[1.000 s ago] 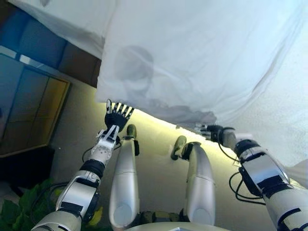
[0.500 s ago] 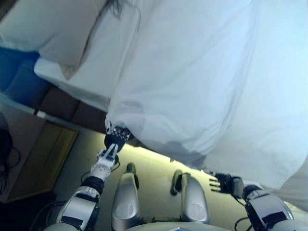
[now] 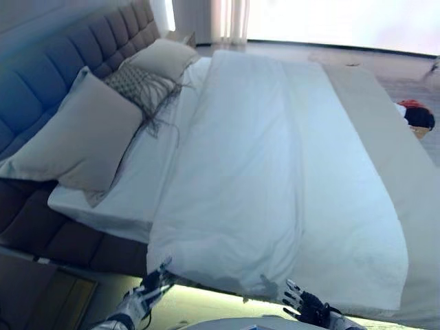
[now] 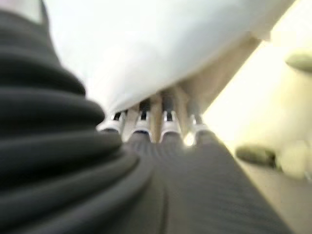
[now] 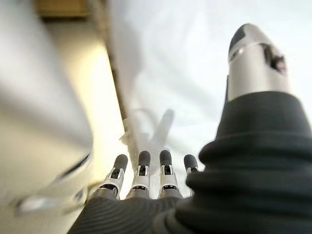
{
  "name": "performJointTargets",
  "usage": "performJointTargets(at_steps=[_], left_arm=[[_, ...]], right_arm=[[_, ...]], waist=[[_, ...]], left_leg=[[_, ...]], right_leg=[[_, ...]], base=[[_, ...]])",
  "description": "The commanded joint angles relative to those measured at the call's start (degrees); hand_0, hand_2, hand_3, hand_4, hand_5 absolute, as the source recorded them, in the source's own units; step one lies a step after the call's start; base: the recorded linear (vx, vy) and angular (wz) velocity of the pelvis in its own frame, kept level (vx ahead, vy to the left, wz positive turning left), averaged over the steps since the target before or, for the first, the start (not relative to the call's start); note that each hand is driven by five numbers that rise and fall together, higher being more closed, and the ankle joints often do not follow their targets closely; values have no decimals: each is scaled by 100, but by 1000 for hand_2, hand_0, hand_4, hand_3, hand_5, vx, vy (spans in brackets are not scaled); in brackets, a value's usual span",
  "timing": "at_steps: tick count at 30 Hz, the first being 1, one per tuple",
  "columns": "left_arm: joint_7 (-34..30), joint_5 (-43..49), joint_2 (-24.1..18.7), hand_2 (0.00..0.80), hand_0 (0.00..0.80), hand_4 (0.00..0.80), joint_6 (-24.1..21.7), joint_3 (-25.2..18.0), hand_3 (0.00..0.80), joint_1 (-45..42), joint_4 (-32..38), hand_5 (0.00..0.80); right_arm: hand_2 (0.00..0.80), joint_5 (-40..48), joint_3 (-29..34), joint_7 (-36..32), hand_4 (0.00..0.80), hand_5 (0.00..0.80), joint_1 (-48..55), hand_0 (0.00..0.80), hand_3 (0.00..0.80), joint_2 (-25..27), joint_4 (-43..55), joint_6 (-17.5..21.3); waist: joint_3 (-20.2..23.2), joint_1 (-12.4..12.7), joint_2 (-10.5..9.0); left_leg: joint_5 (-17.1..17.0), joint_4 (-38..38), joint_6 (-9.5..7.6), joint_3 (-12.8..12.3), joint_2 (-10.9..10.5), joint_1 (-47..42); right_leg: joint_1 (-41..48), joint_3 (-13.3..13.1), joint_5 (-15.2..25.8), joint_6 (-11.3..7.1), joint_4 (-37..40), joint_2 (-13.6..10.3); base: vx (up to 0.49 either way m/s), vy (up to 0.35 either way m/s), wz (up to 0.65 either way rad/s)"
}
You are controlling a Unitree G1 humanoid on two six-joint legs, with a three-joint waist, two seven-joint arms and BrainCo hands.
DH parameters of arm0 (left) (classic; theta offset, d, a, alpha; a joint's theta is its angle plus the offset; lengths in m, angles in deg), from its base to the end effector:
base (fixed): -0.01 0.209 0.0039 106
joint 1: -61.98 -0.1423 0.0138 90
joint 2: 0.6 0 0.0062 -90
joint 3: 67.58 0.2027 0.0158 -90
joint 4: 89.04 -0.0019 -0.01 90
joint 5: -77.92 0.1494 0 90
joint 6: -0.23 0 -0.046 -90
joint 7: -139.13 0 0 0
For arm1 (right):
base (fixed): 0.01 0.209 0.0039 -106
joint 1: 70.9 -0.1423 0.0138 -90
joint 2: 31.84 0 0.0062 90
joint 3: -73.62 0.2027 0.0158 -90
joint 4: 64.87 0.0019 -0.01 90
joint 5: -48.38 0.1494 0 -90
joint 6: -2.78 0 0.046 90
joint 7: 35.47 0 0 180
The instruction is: Make the bed neatly
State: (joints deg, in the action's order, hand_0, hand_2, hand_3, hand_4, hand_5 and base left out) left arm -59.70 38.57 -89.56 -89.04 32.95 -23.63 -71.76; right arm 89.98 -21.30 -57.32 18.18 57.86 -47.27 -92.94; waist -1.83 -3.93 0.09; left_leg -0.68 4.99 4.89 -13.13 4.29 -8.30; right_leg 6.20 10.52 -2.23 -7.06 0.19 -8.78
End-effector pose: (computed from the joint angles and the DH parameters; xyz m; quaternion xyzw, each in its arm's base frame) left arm 0.0979 0.2364 -0.1394 -0.2049 0.5091 0.0543 0.8342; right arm 0.0722 -0.2463 -0.1423 0.2735 0.5254 -0.0913 0.8005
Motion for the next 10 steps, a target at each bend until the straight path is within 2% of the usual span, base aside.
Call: performJointTargets(at_steps=[1, 4, 10], left_arm=[[210, 1057, 45, 0, 0, 0, 232, -77, 0, 226, -522, 0], [331, 1691, 148, 0, 0, 0, 591, 67, 0, 22, -796, 0], [182, 1810, 244, 0, 0, 0, 992, 57, 0, -199, -987, 0]], right_arm=[[0, 396, 309, 383, 0, 0, -258, 0, 0, -65, -297, 348], [0, 179, 379, 643, 0, 0, -174, 0, 0, -138, -493, 338], [0, 80, 304, 783, 0, 0, -157, 0, 0, -247, -644, 284]], waist=[[-62, -78, 190], [-13, -82, 196], [24, 44, 158]], left_leg=[[190, -51, -186, -148, -112, 25], [235, -58, -210, -173, -94, -49], [261, -59, -213, -69, -99, -111]], right_leg=[[-135, 7, 322, -15, 58, 191], [-54, 12, 281, 15, 86, 218], [103, 91, 272, 50, 188, 233]], base=[[63, 17, -13], [71, -3, -7], [45, -23, 0]])
